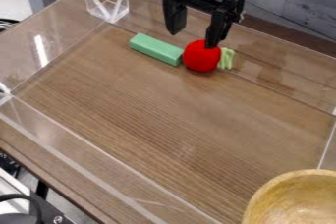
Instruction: Move the red fruit to the left
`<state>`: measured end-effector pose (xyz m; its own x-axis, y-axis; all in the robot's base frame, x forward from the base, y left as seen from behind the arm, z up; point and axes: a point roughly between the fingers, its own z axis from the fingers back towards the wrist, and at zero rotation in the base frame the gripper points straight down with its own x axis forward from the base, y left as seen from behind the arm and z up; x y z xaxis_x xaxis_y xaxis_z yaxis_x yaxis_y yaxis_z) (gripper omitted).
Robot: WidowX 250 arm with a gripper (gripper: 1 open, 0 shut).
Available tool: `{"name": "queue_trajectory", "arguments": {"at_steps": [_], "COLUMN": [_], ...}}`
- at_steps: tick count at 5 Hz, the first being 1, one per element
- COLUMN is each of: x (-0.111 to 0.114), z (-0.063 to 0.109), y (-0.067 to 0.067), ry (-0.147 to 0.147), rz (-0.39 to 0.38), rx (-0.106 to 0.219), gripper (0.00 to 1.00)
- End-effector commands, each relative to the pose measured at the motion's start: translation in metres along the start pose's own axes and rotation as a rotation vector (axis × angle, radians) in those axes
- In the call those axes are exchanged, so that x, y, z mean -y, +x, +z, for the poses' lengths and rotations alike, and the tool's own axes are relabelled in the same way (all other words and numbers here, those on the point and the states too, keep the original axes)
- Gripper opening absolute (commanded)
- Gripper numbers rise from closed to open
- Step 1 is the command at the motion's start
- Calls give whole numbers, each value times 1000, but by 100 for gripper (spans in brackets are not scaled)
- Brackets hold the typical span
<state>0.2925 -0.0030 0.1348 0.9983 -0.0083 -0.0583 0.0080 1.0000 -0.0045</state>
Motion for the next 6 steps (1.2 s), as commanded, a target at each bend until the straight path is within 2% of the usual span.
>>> {"name": "queue_trajectory", "arguments": {"at_steps": [1, 2, 3, 4, 5, 6], "x": [-7, -10, -14, -13, -16, -33], "z": [-13, -24, -24, -15, 12, 28], "y": [2, 3, 3, 1, -4, -4], "ry": [1, 5, 6, 3, -15, -27], "rz": [6, -1, -1, -14, -16, 0], "rx": [-9, -17, -18, -16, 20, 56], "gripper": [100, 100, 0, 0, 0, 0]}}
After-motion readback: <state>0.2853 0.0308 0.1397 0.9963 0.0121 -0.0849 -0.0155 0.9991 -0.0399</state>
